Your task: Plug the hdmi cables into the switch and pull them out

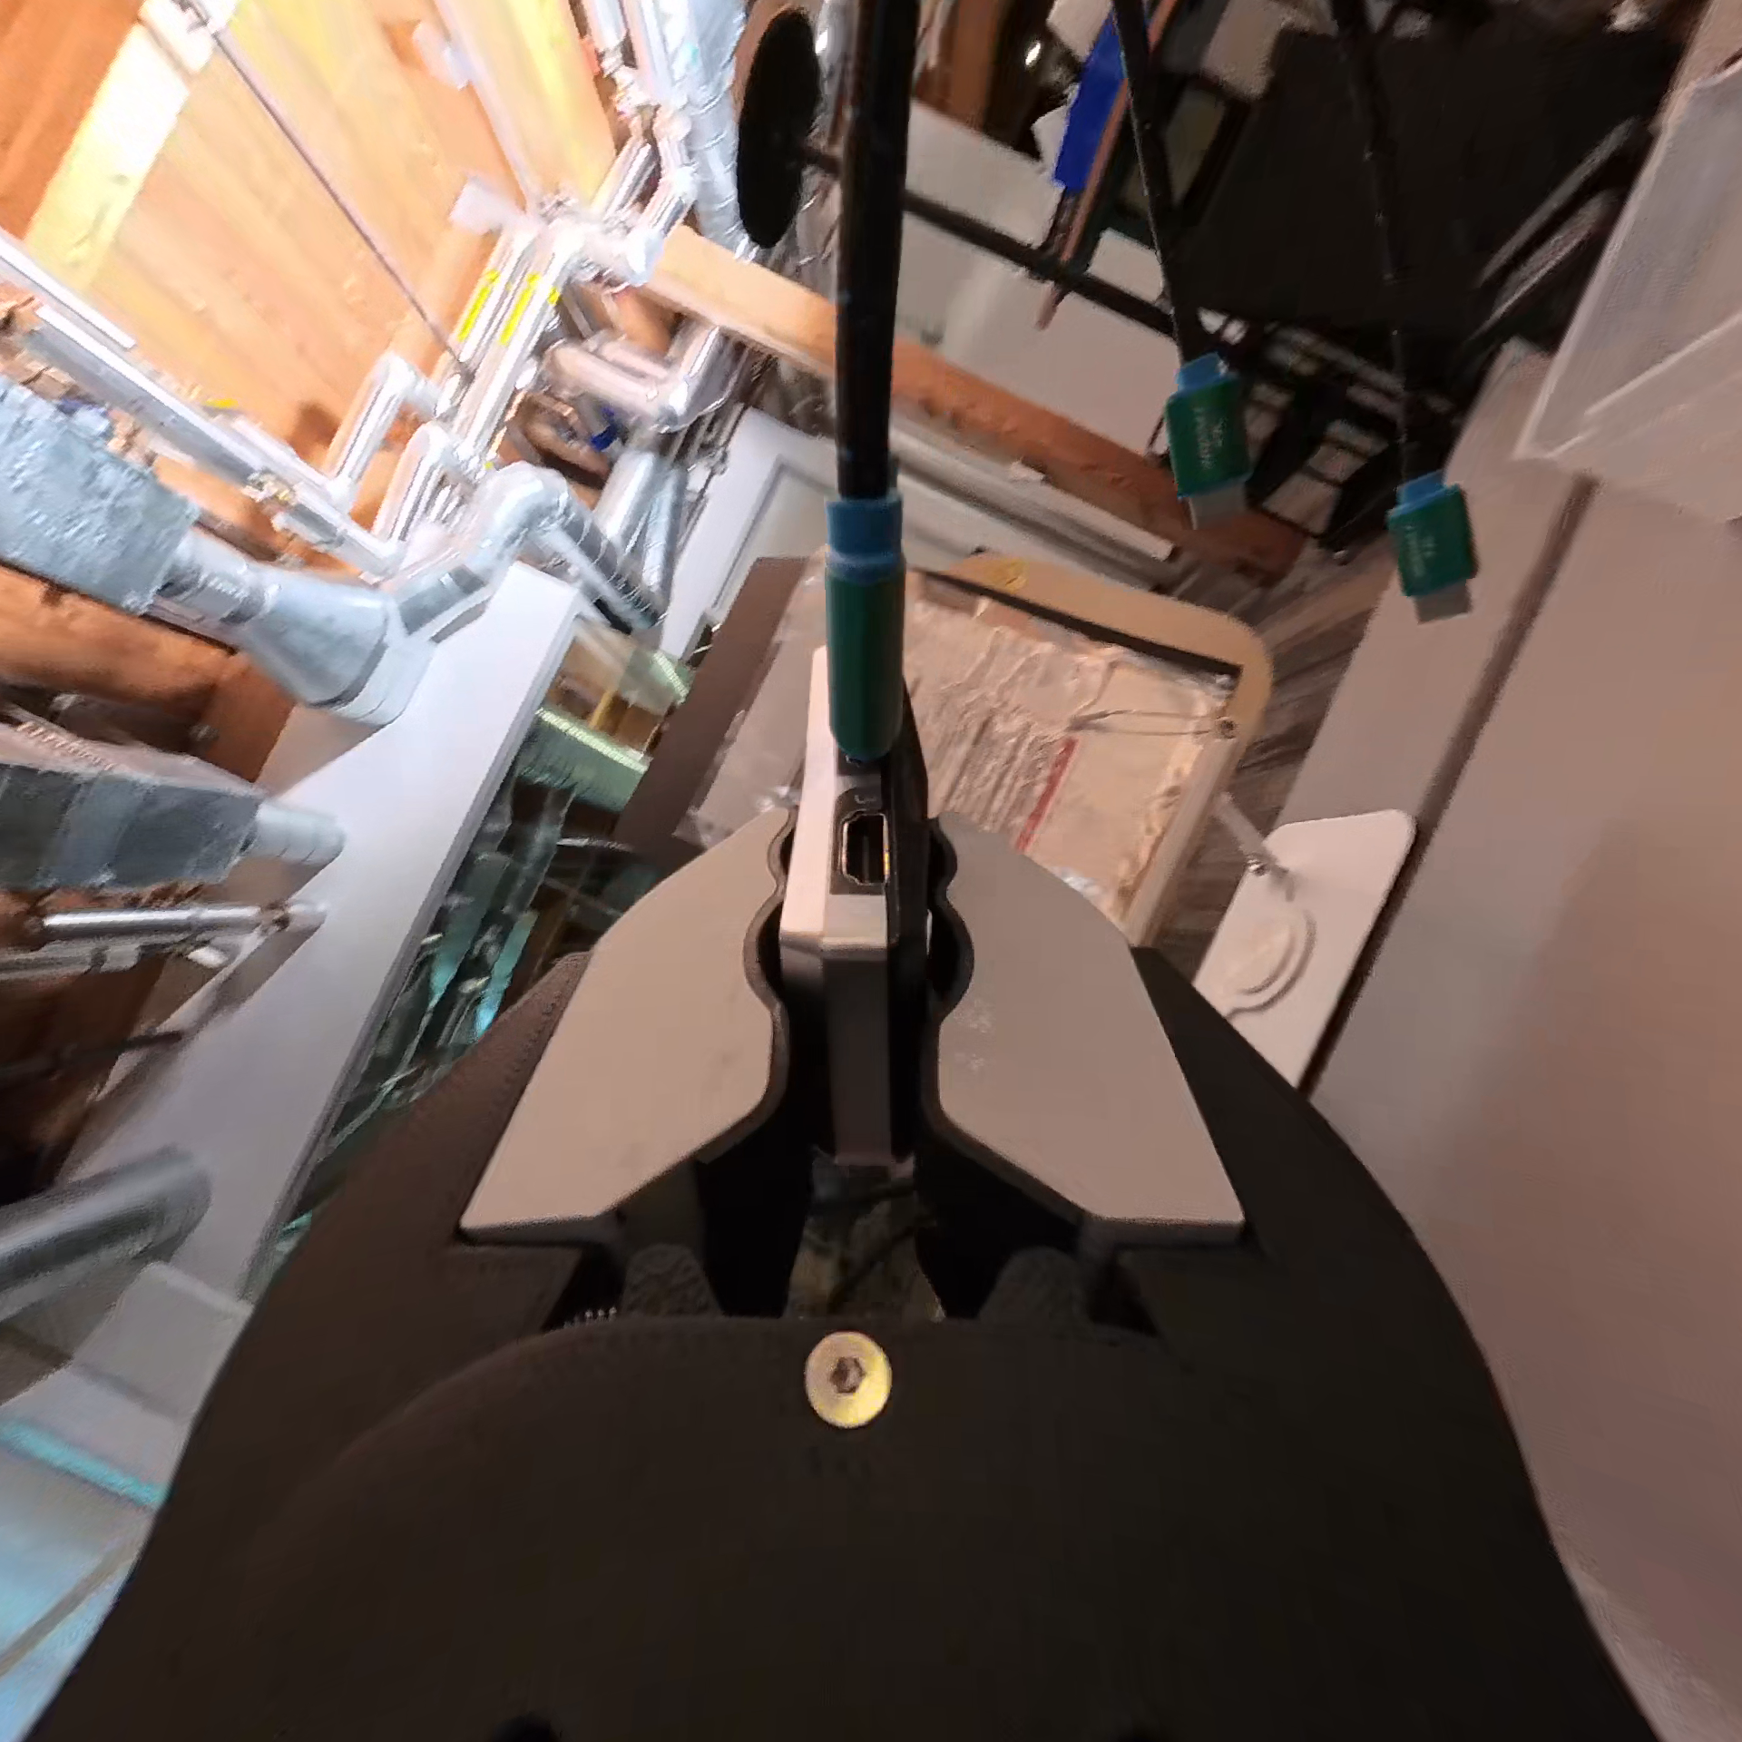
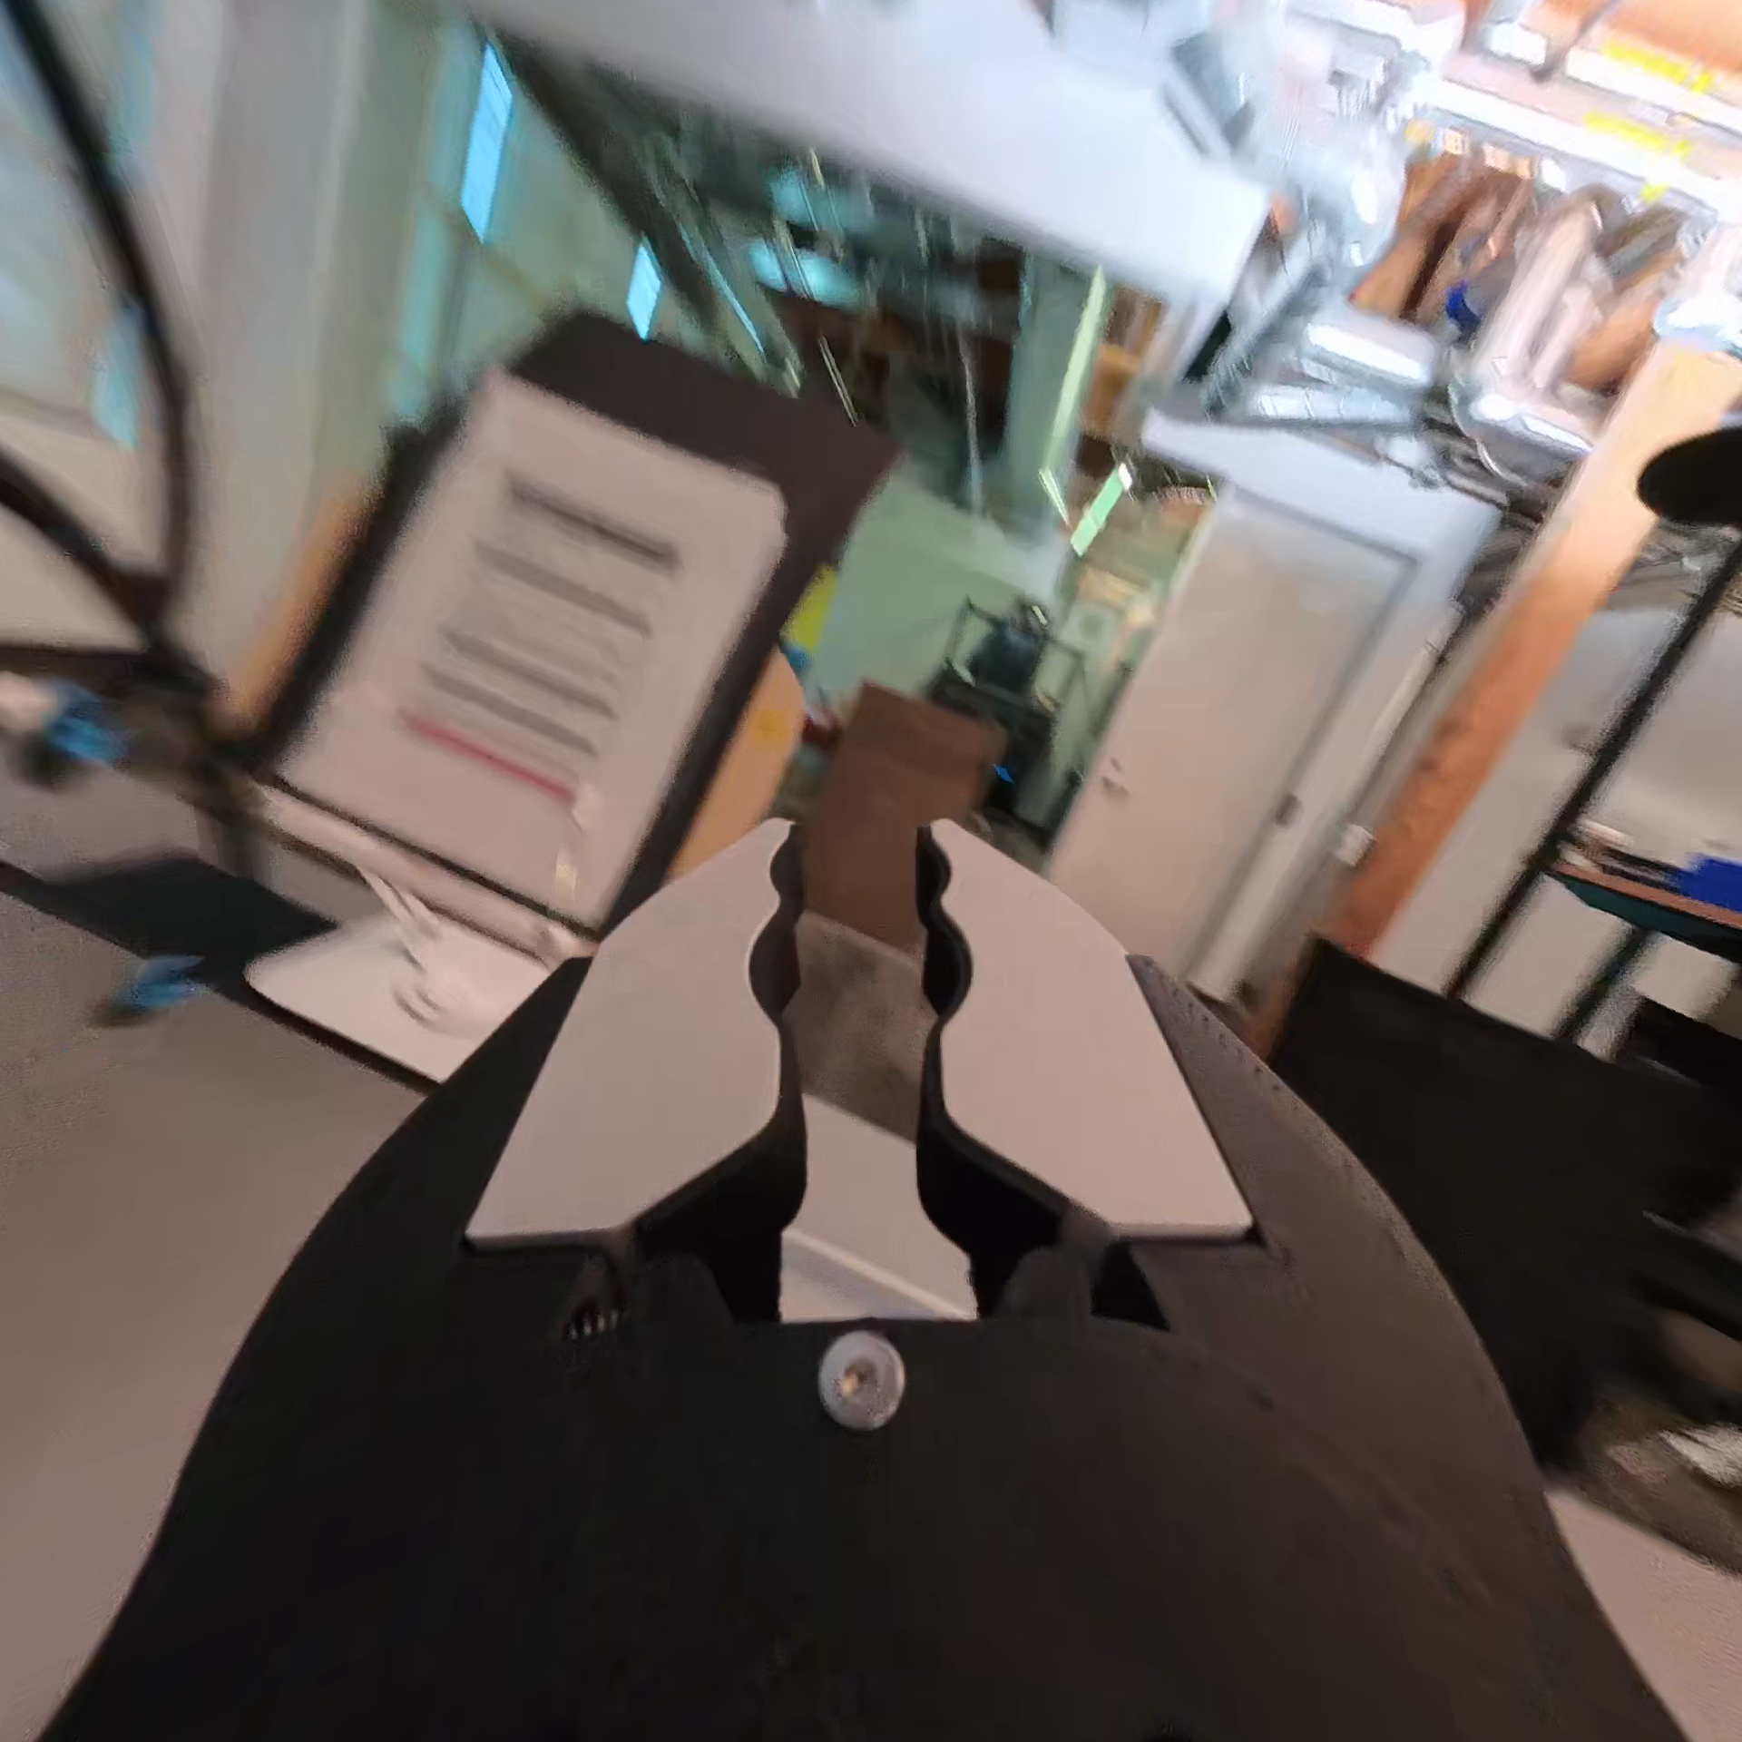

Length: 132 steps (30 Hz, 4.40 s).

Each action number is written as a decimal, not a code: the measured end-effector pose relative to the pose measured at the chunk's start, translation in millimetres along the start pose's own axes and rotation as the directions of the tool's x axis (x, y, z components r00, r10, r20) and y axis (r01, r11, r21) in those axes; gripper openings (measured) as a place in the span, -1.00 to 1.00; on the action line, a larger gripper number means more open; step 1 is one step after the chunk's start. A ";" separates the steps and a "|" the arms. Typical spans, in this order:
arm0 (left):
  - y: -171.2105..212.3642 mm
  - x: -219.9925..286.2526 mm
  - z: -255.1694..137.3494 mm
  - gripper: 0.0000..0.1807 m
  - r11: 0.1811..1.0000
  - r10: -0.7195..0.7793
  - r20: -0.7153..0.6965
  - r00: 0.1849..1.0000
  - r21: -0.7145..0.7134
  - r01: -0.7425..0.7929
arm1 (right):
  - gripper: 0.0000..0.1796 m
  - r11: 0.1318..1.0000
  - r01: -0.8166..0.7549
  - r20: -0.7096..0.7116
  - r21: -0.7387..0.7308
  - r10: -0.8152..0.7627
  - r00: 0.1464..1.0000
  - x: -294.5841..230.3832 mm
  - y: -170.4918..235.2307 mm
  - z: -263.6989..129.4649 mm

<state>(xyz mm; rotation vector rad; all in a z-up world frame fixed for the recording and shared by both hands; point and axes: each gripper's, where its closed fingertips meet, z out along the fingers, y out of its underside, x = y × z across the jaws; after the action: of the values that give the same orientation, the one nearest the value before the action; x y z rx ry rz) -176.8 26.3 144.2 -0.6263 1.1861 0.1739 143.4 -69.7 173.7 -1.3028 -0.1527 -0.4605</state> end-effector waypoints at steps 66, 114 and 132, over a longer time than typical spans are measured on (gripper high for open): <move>6.1 58.8 34.7 -0.74 0.984 0.133 -0.075 0.988 -0.108 -0.140 | -0.94 0.929 -0.363 0.691 -0.066 0.305 0.655 -270.1 -46.7 -5.9; 20.4 13.6 21.1 -0.75 0.947 -0.309 -0.086 0.947 -0.120 0.298 | -0.93 0.925 -0.254 0.743 -0.281 0.378 0.553 -100.4 -38.9 -83.6; -9.2 22.0 17.0 -0.75 0.971 -0.233 -0.111 0.966 -0.075 0.226 | -0.87 0.522 -0.059 0.426 -0.851 0.751 0.505 -60.2 169.4 -133.3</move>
<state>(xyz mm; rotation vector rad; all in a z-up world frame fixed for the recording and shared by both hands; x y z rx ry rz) -150.4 23.8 131.6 -0.8325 1.2163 -0.0244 139.1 -150.0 -35.2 -2.2657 -0.3365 0.6821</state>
